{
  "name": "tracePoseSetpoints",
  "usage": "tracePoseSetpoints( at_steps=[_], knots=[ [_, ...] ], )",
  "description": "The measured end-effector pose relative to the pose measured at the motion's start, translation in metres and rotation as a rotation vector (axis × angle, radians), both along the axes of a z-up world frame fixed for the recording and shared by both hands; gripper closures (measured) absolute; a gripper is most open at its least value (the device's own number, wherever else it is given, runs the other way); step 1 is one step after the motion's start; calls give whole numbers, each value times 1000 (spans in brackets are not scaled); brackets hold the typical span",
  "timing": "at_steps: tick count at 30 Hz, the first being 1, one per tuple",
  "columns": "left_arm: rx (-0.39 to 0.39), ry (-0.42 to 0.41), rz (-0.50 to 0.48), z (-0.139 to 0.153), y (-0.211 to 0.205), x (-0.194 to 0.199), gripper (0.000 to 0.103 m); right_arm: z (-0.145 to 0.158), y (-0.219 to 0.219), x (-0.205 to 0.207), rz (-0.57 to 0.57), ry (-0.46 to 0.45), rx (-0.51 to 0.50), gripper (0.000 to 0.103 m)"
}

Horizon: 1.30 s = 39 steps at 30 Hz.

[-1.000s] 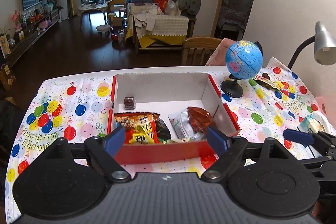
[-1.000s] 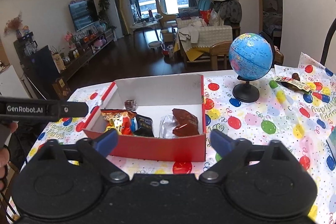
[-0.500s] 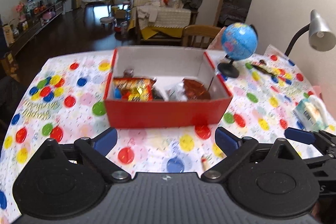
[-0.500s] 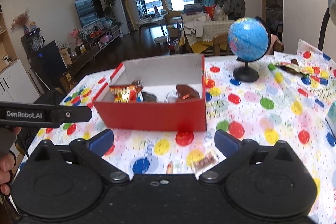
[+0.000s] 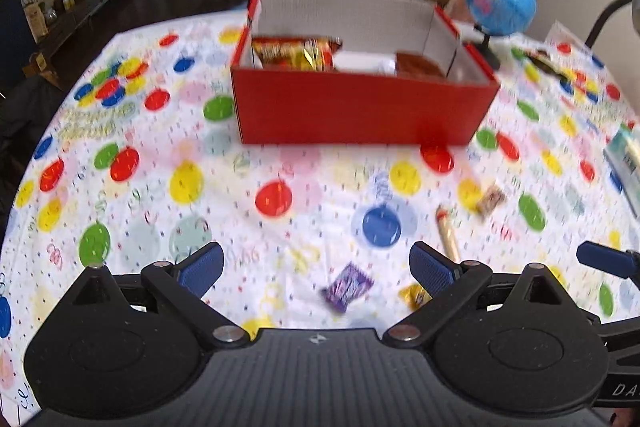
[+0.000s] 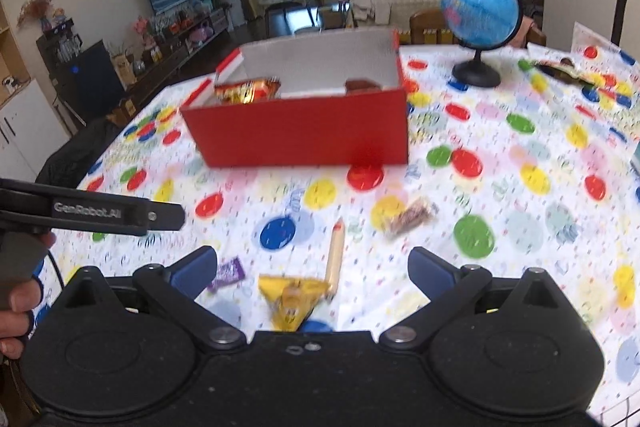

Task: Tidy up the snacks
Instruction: 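Withdraw both tools from the box toward the remaining snacks, then grasp the purple candy with the left tool while the right tool grasps the yellow triangular packet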

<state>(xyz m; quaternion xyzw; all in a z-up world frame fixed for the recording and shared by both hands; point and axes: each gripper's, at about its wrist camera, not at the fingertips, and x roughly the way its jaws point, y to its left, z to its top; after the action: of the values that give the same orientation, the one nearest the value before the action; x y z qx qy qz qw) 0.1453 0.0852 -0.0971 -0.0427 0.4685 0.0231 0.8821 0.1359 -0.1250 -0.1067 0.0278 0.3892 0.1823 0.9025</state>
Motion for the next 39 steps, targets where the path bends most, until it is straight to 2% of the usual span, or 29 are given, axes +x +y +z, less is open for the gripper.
tracePoseSetpoints(
  at_steps=[6,11,14,21,25,33,36,39],
  knots=[
    [0,64,-24,-27,1,2,3,-20,13,-2,26,42,-30,4],
    [6,112,-80,-46,-2,8,3,-33,20,2,29,76,-50,9],
    [51,108,-104,-53,-5,11,3,-42,25,4,39,96,-69,14],
    [35,155,-153,-69,-5,22,3,-55,33,10,42,136,-84,17],
    [51,148,-182,-73,-8,26,4,-60,35,14,40,150,-92,23],
    [49,155,-216,-81,-11,30,20,-69,39,20,35,170,-101,38],
    [51,154,-211,-84,-11,30,22,-72,43,22,44,171,-108,45],
    [46,152,-213,-84,-11,30,23,-74,45,23,50,174,-109,47]
  ],
)
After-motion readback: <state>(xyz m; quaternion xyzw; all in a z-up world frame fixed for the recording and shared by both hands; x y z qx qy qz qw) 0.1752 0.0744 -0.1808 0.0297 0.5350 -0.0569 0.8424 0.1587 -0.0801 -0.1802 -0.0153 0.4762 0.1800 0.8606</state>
